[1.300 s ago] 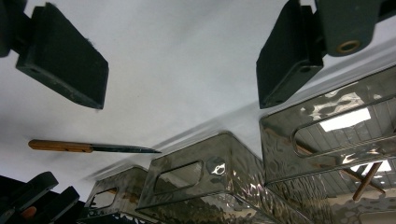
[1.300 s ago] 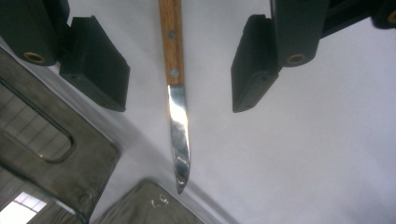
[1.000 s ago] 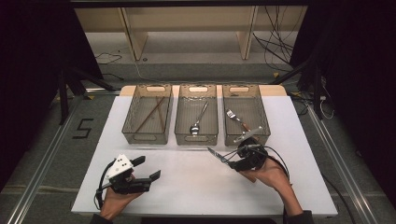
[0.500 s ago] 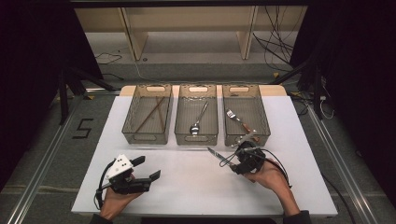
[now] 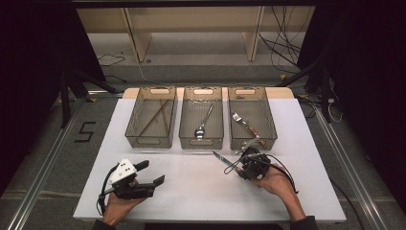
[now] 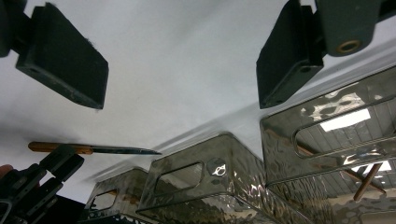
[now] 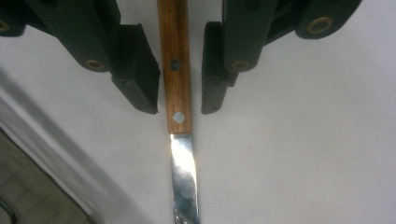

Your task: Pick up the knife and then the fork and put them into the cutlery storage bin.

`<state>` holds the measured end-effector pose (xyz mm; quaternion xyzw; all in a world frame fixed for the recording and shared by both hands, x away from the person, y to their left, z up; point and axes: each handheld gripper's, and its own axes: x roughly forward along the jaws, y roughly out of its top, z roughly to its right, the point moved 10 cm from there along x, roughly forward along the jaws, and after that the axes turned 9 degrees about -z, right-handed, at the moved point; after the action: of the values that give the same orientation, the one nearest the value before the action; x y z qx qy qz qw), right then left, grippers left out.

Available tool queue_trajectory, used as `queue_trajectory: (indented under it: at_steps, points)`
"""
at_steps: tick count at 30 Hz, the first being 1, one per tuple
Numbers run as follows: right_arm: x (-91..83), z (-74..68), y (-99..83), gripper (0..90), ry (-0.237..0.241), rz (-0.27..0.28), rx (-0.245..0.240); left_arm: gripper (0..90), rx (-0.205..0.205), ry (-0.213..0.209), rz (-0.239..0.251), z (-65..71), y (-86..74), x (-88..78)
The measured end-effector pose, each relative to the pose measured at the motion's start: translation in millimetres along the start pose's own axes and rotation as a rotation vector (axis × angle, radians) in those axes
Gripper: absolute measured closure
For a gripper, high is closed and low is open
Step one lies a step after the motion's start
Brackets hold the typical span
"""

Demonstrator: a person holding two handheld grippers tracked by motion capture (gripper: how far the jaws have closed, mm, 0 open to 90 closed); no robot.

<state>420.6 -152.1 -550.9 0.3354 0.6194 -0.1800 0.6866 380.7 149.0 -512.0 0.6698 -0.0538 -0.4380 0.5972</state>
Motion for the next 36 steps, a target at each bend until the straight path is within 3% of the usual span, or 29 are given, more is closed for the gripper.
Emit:
queue_trajectory:
  at_steps: [24, 30, 36]
  points:
    - [5.9, -3.8, -0.3, 77.0, -0.043, -0.037, -0.018, 16.7, 0.004, -0.003, -0.007, 1.2, -0.7, 1.3]
    - [5.2, -3.5, -0.7, 77.1, -0.03, -0.032, -0.029, 16.7, 0.004, -0.004, -0.008, 0.9, -1.0, 1.4]
    - [4.1, -5.1, -0.5, 77.2, 0.02, -0.012, -0.037, 16.6, 0.005, -0.004, -0.011, 1.0, -1.3, 1.7]
